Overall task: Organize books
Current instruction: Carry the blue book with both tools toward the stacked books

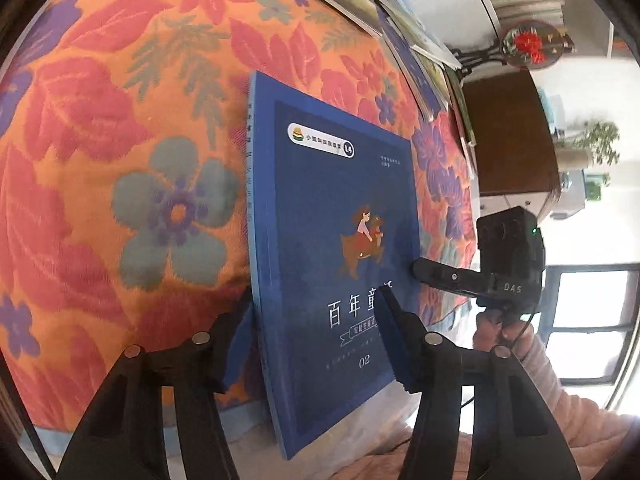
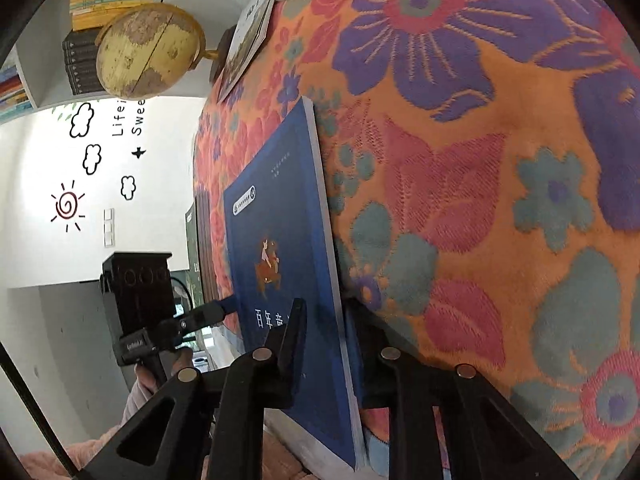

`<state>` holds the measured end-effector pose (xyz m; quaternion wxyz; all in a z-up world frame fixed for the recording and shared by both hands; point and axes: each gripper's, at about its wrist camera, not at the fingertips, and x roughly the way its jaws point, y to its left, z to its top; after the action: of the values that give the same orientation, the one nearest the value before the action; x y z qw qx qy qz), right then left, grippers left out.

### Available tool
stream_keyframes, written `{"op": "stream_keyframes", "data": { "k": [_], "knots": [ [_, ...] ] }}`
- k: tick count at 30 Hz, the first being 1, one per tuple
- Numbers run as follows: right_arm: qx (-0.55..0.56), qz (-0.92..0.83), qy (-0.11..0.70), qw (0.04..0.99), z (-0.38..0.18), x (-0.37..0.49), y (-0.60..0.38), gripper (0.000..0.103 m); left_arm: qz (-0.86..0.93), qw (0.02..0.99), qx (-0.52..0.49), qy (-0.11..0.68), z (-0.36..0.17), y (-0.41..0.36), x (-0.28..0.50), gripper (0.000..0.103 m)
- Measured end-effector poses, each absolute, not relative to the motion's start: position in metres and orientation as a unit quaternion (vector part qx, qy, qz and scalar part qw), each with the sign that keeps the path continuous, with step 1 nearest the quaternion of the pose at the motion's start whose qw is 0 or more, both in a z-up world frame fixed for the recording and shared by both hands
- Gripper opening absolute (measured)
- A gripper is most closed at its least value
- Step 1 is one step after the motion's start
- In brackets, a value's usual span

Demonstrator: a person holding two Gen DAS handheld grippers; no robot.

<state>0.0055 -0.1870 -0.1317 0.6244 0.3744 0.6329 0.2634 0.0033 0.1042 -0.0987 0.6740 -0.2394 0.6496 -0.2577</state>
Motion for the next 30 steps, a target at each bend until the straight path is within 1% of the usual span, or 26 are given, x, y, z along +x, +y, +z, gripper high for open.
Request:
{"op": "stream_keyframes", "data": {
  "k": [3,5,7,10,12,14,18,20,23,25,30],
  "knots": [
    [0.376,0.266,0.631,0.624,-0.132,0.002,-0.186,0.017,-0.259,0.679,-0.220,0.651,-0.095,0.095,0.006,0.053],
    [0.383,0.263,0.629,0.624,-0.134,0.002,-0.184,0.017,-0.253,0.683,-0.197,0.656,-0.093,0.095,0.007,0.045],
    [0.398,0.257,0.622,0.624,-0.135,0.003,-0.183,0.017,-0.242,0.687,-0.179,0.661,-0.094,0.098,0.007,0.029],
    [0.413,0.247,0.610,0.629,-0.136,-0.001,-0.184,0.018,-0.231,0.682,-0.181,0.670,-0.096,0.103,0.009,0.025],
    [0.412,0.245,0.609,0.631,-0.135,-0.002,-0.184,0.018,-0.228,0.680,-0.172,0.675,-0.095,0.101,0.010,0.025],
    [0.407,0.247,0.609,0.634,-0.132,-0.002,-0.183,0.024,-0.224,0.684,-0.147,0.679,-0.093,0.095,0.011,0.026],
    [0.368,0.226,0.608,0.666,-0.117,-0.004,-0.173,0.022,-0.211,0.693,-0.113,0.680,-0.087,0.087,0.009,0.027],
    [0.351,0.221,0.605,0.680,-0.106,-0.007,-0.166,0.021,-0.208,0.705,-0.075,0.674,-0.080,0.080,0.004,0.027],
    [0.361,0.256,0.588,0.677,-0.089,-0.015,-0.154,0.021,-0.205,0.711,-0.016,0.672,-0.072,0.075,-0.005,0.028],
    [0.330,0.257,0.594,0.687,-0.079,-0.018,-0.142,0.021,-0.212,0.710,-0.019,0.672,-0.067,0.082,-0.008,0.028],
    [0.328,0.263,0.590,0.689,-0.066,-0.026,-0.126,0.021,-0.215,0.719,-0.033,0.660,-0.056,0.103,-0.013,0.028]
  ]
}}
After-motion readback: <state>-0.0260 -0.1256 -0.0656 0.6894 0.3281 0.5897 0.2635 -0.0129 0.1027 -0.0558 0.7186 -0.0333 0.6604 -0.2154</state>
